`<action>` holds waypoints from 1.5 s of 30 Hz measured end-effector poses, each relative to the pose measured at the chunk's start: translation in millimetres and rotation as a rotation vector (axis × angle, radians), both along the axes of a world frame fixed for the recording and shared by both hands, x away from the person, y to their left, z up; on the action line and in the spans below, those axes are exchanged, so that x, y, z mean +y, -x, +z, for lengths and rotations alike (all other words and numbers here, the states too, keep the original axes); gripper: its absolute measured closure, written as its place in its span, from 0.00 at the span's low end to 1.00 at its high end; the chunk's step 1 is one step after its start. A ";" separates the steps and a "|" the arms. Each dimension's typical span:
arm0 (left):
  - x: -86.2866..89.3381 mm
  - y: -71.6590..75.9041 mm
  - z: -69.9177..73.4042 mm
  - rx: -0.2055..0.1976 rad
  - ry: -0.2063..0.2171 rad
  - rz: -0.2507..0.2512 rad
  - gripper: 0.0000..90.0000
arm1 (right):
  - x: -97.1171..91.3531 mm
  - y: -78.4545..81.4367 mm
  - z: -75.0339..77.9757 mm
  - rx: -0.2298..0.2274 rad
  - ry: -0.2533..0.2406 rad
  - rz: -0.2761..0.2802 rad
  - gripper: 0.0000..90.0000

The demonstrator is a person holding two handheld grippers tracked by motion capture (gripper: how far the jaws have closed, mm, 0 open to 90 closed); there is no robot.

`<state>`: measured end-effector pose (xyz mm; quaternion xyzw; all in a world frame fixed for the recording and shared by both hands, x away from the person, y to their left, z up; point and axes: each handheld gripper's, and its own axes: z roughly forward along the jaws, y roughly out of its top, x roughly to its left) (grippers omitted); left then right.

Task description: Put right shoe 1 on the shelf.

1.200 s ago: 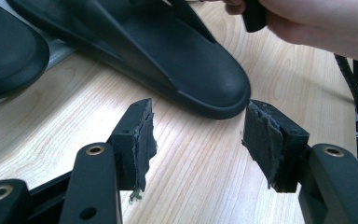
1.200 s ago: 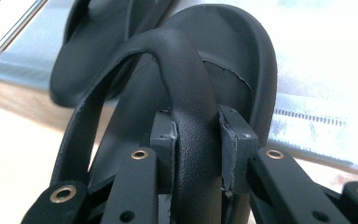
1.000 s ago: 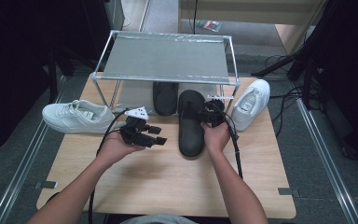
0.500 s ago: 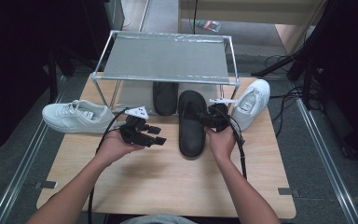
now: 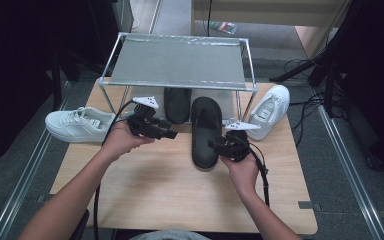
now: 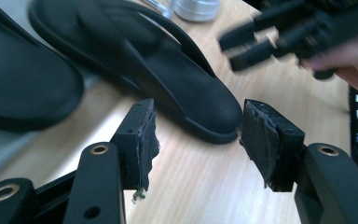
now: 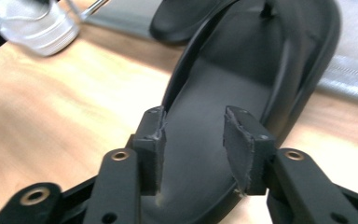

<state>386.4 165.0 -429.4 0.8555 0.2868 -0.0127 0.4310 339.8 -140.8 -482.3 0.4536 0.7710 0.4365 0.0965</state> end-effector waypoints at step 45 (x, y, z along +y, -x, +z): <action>4.8 -119.9 76.6 -0.136 -0.109 0.080 1.00 | 13.9 50.7 -51.8 0.120 0.078 0.126 1.00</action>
